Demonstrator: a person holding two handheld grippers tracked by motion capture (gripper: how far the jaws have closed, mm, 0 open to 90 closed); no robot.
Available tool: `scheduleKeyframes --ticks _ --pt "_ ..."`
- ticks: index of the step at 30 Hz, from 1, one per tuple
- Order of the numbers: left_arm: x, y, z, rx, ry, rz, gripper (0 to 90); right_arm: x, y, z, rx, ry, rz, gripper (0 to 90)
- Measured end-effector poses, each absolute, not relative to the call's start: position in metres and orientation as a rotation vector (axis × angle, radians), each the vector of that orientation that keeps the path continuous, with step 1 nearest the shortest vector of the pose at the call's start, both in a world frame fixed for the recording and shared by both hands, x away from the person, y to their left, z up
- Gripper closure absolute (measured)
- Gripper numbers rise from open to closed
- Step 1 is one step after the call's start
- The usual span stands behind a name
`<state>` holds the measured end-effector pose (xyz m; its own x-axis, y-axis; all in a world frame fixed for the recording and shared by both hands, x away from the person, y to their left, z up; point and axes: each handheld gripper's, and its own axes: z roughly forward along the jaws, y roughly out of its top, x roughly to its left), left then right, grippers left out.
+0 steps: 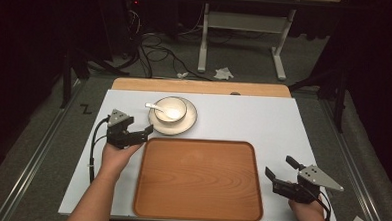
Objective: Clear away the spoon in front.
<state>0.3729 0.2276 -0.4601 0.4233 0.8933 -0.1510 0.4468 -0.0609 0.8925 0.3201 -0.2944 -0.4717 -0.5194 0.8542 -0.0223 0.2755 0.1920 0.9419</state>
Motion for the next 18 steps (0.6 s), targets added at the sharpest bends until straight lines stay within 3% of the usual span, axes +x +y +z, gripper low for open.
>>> scheduleKeyframes --ticks 15,18 --pt "0.415 0.230 -0.460 1.655 1.237 0.557 17.2 0.322 -0.296 -0.474 1.065 1.915 1.329 16.5" --pt "0.423 0.227 -0.459 1.653 1.246 0.550 21.2 0.322 -0.296 -0.475 1.064 1.918 1.329 16.5"
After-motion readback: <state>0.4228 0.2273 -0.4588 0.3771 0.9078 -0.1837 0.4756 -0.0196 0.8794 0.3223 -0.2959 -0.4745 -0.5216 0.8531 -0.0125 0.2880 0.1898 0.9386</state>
